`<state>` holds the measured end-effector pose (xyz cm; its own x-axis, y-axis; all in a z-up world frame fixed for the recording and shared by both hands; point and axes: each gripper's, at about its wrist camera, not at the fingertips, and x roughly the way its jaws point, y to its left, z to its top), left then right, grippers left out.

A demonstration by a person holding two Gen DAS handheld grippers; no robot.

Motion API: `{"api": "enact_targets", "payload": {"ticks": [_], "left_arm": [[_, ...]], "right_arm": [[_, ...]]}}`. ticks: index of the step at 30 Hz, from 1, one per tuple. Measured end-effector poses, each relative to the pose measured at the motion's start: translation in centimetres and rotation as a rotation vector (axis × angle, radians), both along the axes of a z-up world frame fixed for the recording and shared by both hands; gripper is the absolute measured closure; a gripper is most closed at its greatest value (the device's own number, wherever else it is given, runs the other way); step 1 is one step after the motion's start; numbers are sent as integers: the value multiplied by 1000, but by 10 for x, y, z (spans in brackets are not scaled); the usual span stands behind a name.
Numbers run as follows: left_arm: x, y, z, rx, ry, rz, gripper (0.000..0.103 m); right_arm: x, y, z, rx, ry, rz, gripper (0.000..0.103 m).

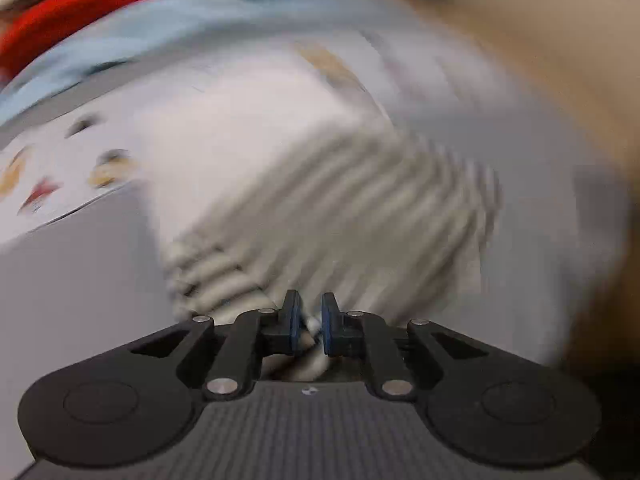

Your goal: Fold small clothes

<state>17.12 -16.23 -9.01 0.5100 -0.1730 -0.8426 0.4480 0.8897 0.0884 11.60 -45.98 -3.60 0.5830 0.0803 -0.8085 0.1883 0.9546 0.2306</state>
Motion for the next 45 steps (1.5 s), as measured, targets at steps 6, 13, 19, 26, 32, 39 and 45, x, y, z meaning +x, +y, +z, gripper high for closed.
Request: {"api": "enact_targets", "payload": {"ticks": [6, 13, 19, 26, 32, 39, 45], "left_arm": [[-19, 20, 22, -90, -25, -74, 80], [-18, 75, 73, -176, -68, 76, 73], [-26, 118, 102, -190, -92, 96, 61], [-19, 167, 81, -179, -122, 113, 59], [-8, 184, 72, -195, -117, 235, 60], [-13, 168, 73, -178, -124, 210, 59], [-15, 158, 74, -224, -115, 199, 59]], "right_arm": [[13, 16, 6, 64, -28, 37, 67], [31, 34, 10, 94, -39, 82, 67], [55, 53, 3, 75, -16, 104, 60], [77, 86, -7, -7, 9, 170, 59], [86, 105, -17, -52, 8, 259, 58], [73, 132, -21, -217, -23, 406, 102], [37, 98, 26, -38, -198, 328, 103]]}}
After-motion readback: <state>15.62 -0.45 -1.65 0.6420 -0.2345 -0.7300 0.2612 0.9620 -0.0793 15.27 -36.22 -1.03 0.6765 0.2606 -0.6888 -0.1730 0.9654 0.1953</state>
